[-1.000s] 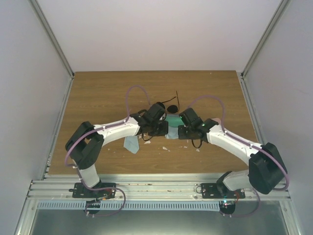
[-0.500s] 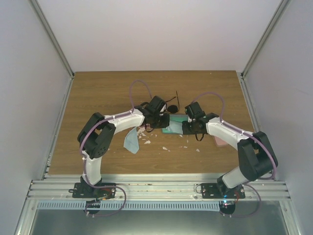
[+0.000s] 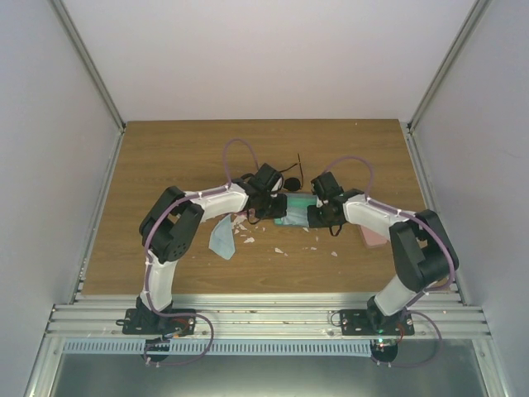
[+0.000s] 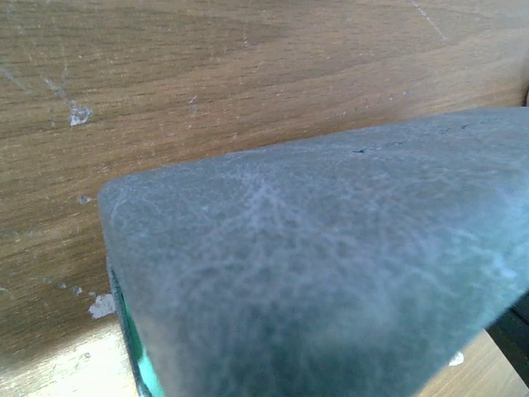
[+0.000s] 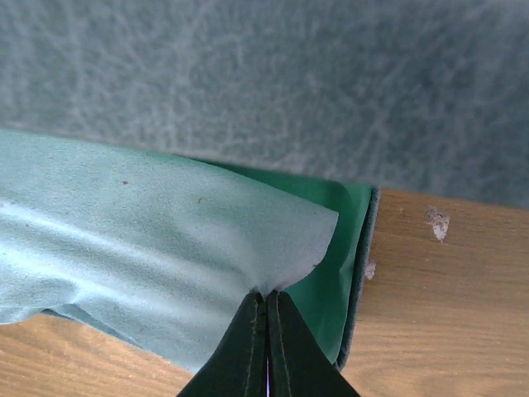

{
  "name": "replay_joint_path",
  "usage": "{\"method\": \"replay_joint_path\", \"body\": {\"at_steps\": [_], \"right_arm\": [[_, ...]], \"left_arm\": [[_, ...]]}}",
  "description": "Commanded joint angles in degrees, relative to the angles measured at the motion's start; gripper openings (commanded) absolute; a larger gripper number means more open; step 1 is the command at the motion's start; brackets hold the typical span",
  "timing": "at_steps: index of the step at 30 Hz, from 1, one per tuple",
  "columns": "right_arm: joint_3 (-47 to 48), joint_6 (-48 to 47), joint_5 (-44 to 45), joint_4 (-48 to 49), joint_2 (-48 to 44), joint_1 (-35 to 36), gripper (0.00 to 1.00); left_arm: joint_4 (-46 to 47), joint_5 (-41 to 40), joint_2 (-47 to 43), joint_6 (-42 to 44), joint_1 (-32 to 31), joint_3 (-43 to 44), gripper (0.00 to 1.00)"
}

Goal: Organize the sunglasses
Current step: Place the glasses cleaning cloth in the sunglasses case.

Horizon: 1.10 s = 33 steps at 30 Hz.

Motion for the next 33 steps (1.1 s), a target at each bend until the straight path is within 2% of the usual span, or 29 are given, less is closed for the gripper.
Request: {"method": "replay_joint_path", "body": {"at_steps": [1, 16, 28, 33], "right_arm": [[1.2, -1.0, 0.3, 0.9, 1.6, -0.8, 0.0], [2.6, -1.0, 1.5, 0.1, 1.7, -0.8, 0.01], [6.5, -1.1, 3.0, -4.0, -4.6, -0.9, 0.01], [5.4, -1.2, 2.6, -3.0, -2.5, -0.8, 0.0]], "left_arm": [[-0.6, 0.1, 1.3, 0.5, 0.5, 1.8, 0.0], [-3.1, -0.1, 2.2, 1.2, 0.6, 3.5, 0.0], [-2.7, -0.9, -4.5, 0.7, 0.6, 3.7, 0.0], [-3.5, -0.8, -2.4, 0.9, 0.6, 4.5, 0.0]]}}
